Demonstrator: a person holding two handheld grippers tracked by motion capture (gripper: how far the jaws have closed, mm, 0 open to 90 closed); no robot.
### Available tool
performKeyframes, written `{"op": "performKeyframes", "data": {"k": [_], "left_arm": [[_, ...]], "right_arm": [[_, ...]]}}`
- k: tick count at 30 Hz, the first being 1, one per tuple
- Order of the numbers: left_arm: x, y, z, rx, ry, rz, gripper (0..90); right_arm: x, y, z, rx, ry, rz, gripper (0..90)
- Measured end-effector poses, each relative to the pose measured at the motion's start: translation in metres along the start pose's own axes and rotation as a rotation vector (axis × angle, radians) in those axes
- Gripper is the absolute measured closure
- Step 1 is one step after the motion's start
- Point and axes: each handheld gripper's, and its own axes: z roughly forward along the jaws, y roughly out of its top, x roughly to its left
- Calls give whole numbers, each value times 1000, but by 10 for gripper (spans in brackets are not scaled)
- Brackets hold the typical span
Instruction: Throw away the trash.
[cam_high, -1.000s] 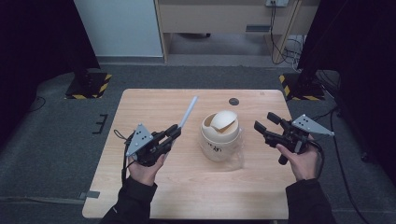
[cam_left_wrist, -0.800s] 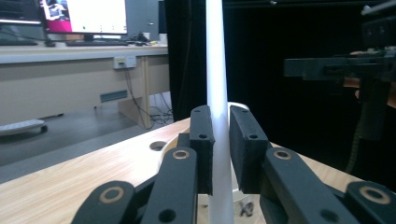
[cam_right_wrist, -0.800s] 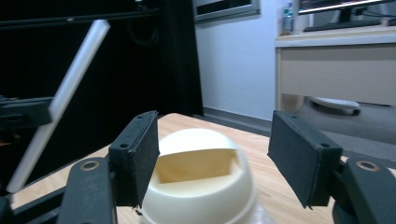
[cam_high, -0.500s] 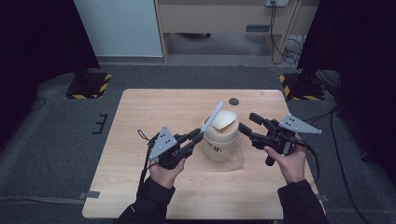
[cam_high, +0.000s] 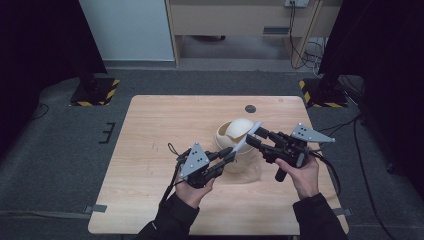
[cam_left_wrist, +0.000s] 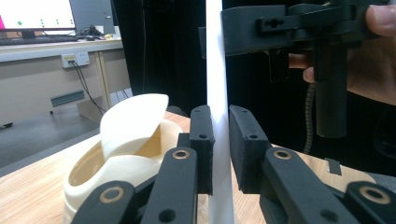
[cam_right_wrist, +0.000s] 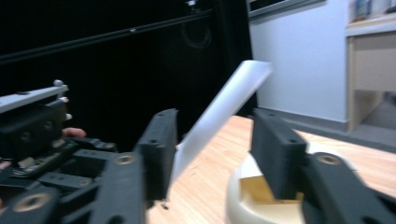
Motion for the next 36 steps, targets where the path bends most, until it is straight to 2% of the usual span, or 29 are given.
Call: {"op": "performKeyframes", "data": {"k": [1, 4, 8, 12, 14, 15, 20, 21, 22, 23, 24, 25, 26, 28, 32, 34, 36], "left_arm": [[0, 0, 0, 2, -5, 2, 793], [-1, -1, -1, 13, -8, 6, 793], [0, -4, -7, 24, -12, -1, 783], [9, -10, -25, 51, 15, -19, 722], [17, -16, -37, 72, 48, -24, 675], [21, -19, -43, 89, 67, -32, 675], [48, -43, -74, 204, 158, -92, 549], [55, -51, -81, 228, 186, -108, 537], [64, -61, -89, 261, 219, -137, 479], [64, -61, -89, 261, 219, -137, 453], [69, -67, -92, 282, 236, -149, 453], [74, -73, -95, 313, 255, -164, 388], [79, -80, -98, 339, 273, -179, 388], [87, -92, -101, 398, 300, -216, 310], [101, -114, -99, 531, 327, -306, 242], [105, -121, -96, 558, 331, -338, 235], [108, -124, -94, 569, 334, -337, 223]], "right_arm": [[1, 0, 0, -1, 19, 15, 675], [3, 0, 0, -6, 41, 44, 719], [7, 0, 2, -18, 125, 110, 804], [7, -1, 1, -17, 116, 89, 807], [7, 1, -1, -32, 113, 82, 807], [7, 1, -1, -32, 113, 82, 807], [5, 3, -4, -47, 98, 67, 807], [5, 3, -3, -52, 96, 64, 807], [4, 5, -3, -58, 91, 64, 807], [4, 5, -3, -58, 91, 64, 807], [4, 5, -3, -61, 88, 62, 807], [5, 8, -2, -62, 83, 49, 807], [5, 8, -2, -62, 83, 49, 807], [7, 14, 2, -71, 84, 28, 807], [10, 20, 6, -82, 81, 19, 807], [13, 24, 8, -88, 82, 7, 807], [14, 27, 9, -95, 80, 0, 807]]}}
